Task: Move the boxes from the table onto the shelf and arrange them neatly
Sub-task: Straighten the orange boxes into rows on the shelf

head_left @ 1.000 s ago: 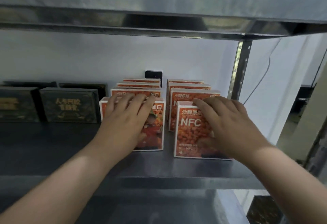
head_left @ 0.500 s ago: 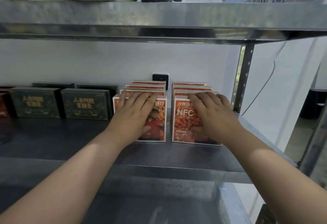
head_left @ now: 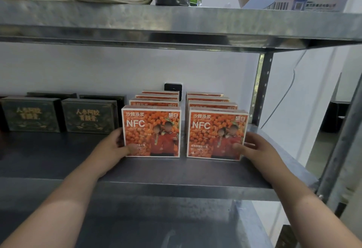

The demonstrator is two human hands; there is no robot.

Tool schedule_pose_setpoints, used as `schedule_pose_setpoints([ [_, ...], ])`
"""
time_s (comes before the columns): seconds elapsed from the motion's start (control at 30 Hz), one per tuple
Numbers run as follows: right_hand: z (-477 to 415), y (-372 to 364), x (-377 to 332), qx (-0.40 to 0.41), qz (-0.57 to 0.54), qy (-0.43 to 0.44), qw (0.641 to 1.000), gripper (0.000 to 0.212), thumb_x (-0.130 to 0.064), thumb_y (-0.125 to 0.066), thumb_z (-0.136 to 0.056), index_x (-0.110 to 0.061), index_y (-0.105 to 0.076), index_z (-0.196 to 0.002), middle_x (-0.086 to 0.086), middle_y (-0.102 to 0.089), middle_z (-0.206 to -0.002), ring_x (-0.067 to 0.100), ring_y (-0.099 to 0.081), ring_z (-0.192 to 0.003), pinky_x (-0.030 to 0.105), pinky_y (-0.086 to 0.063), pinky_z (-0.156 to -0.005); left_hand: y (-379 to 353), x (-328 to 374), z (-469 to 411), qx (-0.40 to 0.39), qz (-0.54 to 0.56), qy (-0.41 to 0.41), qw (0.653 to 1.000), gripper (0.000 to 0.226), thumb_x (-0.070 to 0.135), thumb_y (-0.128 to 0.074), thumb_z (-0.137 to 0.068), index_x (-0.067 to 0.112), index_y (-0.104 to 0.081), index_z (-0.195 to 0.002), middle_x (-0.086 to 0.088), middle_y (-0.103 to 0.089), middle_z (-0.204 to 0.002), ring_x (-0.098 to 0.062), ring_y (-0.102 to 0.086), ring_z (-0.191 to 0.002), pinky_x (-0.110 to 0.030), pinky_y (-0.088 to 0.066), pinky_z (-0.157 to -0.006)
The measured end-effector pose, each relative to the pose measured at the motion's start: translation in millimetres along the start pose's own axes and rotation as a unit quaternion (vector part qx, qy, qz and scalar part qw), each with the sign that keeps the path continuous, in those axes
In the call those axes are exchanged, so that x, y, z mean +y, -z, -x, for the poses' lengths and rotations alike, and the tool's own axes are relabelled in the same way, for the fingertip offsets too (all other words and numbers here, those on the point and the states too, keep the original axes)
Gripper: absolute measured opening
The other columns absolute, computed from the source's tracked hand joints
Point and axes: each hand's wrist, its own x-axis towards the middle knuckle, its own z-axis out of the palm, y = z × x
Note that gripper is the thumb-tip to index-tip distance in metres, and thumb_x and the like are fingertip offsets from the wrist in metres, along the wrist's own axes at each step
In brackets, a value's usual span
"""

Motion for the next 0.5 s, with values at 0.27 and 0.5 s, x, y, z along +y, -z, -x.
schedule_pose_setpoints([
  [0.27,0.3,-4.2,-3.8,-0.009,0.044,-0.008,0.999,0.027,-0.038,-0.07,-0.091,-0.035,-0.066,-0.117,-0.019,-0.074,-0.102,0.007,-0.069,-0.094,0.031,-0.05,-0.084,1.9,-11.3,-6.8,0.031,-0.041,0.006,0.999,0.046,0.017,-0.074,-0.087,0.025,-0.057,-0.128,0.008,-0.068,-0.115,-0.008,-0.062,-0.106,-0.033,-0.047,-0.093],
  [0.5,3.6,-4.6,-8.8,-0.008,0.08,0.006,0.997,0.023,-0.036,-0.064,-0.096,-0.037,-0.065,-0.118,-0.014,-0.072,-0.105,0.005,-0.064,-0.091,0.028,-0.044,-0.076,1.5,-12.5,-6.6,0.031,-0.064,-0.003,0.997,0.035,0.017,-0.073,-0.088,0.039,-0.057,-0.11,0.019,-0.066,-0.104,-0.008,-0.063,-0.105,-0.037,-0.048,-0.096],
])
